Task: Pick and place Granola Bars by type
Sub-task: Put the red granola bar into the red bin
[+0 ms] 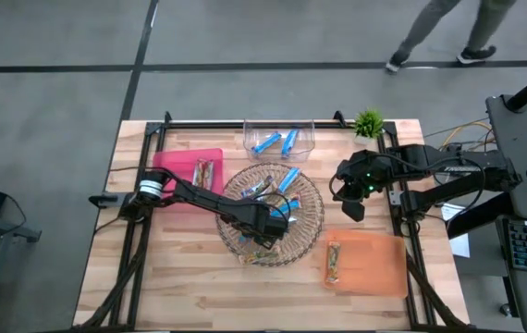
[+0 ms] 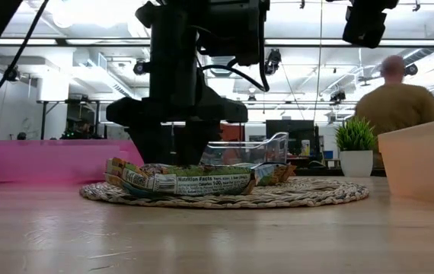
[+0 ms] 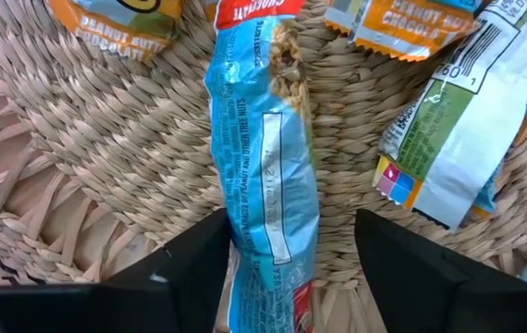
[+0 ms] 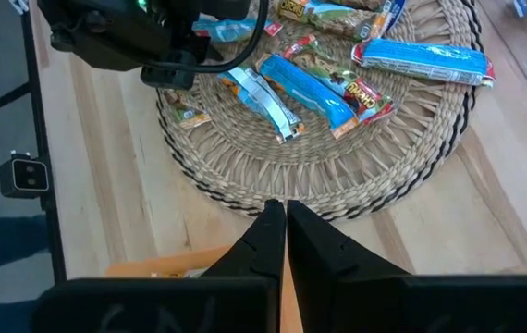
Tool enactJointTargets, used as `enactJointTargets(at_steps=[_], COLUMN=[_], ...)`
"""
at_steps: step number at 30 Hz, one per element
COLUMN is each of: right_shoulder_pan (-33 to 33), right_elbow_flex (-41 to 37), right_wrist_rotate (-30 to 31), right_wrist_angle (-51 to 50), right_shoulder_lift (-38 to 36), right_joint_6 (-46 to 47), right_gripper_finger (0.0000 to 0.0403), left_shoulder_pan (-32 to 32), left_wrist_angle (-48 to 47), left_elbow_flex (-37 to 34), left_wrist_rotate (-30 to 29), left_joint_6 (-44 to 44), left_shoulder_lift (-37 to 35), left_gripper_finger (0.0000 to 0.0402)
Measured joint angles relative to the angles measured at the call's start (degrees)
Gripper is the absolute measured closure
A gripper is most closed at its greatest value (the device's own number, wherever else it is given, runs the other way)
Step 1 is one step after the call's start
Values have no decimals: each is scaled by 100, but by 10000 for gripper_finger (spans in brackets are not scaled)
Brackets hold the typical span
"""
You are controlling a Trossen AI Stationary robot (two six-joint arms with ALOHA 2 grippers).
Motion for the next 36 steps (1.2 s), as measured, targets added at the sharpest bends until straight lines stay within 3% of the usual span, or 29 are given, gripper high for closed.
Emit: enactJointTargets(at_steps=[18, 36], right_shoulder_pan=[0, -2], right_elbow_flex=[-2, -11], right_wrist_rotate=[18, 63], right_wrist_angle=[7, 13], right_shoulder_lift=[0, 0], right_joint_6=[-47, -58], right_gripper_finger=[394, 394], left_shoulder_pan=[0, 0], left_wrist_angle=[-2, -55], left_elbow_flex=[0, 0], left_wrist_rotate=[79, 190], left_joint_6=[54, 142], left_shoulder_lift=[0, -41], left_gripper_finger=[286, 319])
